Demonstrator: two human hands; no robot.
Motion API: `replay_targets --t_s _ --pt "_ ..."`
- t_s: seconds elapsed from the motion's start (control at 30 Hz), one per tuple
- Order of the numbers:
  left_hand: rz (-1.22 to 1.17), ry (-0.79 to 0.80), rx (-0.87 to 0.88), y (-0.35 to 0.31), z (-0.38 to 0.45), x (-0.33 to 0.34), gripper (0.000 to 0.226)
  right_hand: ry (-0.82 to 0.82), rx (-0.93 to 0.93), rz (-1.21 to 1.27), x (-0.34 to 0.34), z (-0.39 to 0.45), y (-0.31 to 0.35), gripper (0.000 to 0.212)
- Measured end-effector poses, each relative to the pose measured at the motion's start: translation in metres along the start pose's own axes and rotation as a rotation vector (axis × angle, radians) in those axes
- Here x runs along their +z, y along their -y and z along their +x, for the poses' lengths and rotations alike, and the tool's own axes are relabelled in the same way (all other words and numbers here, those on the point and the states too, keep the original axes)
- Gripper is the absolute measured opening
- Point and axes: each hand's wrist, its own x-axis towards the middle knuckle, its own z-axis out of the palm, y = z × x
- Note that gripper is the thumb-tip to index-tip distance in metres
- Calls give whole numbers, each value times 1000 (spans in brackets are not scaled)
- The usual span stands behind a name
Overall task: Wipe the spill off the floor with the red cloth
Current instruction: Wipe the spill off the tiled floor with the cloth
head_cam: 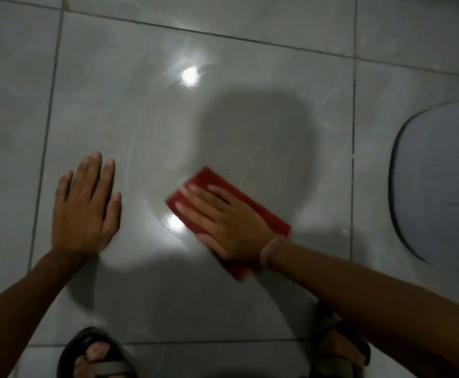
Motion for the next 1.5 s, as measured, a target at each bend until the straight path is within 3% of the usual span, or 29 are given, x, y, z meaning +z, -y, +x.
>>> replay_targets --t_s 0.07,0.13,0.27,0.33,0.4,0.5,0.6,0.67,0.73,0.83,0.87,0.9,0.93,1.0,1.07,1.1,1.13,1.2,1.27,1.33,1.37,1.4,1.43,1.5 --pt "7 -16 2 -2 1 1 66 86 -49 -4 -3 -73 -27 64" --pt "16 -25 4 -4 1 2 65 119 62 -77 -17 -103 -84 62" --pt "22 2 -18 -6 2 1 65 -104 555 -54 -41 4 -136 67" --pt "10 9 -12 -6 1 -1 65 -135 578 -28 -35 76 -108 67" --pt "9 7 -12 -5 2 -3 65 -136 380 -13 -24 113 -56 67" --pt "22 6 -2 -2 1 -3 65 1 -123 25 -5 62 9 62" --pt "18 2 -8 -2 1 0 66 154 -606 61 -10 9 -32 59" --pt "7 3 -13 -4 2 0 66 174 -638 -1 -24 18 -88 56" --pt "16 10 -10 -4 3 0 65 50 -306 -66 -37 46 -136 56" --pt "25 7 -8 -2 1 0 65 -185 569 -3 -41 89 -135 62" --pt "23 5 -3 -2 1 0 65 -214 748 7 -35 99 -112 62" --pt "22 3 -3 -1 1 1 65 -229 783 20 -27 101 -84 63" --pt "25 3 -4 0 1 2 65 -215 651 44 -20 93 -54 63" --pt "30 4 1 1 -2 3 65 -64 81 57 -3 44 -7 63" --pt "20 6 6 2 -1 3 66 83 -398 45 -5 -6 -17 60" --pt "16 12 4 1 0 2 67 122 -499 44 -8 -19 -40 59" --pt "16 14 1 1 1 2 67 137 -484 17 -12 -25 -65 58" --pt "15 6 -1 -2 2 2 67 70 -200 -61 -19 -24 -112 59" --pt "13 -7 -3 -3 2 1 66 -102 297 -75 -27 -14 -128 62" --pt "12 -13 0 -4 2 0 65 -250 788 -58 -18 10 -101 64" --pt "13 -12 2 -4 1 0 65 -283 900 -55 -10 21 -76 64" --pt "15 -10 0 -4 1 0 65 -287 863 -40 -3 26 -50 65" --pt "14 -3 -8 -3 1 -1 66 -224 645 -20 6 22 -26 66" --pt "-3 17 -16 -5 2 -2 66 -13 11 28 10 -9 -8 66"
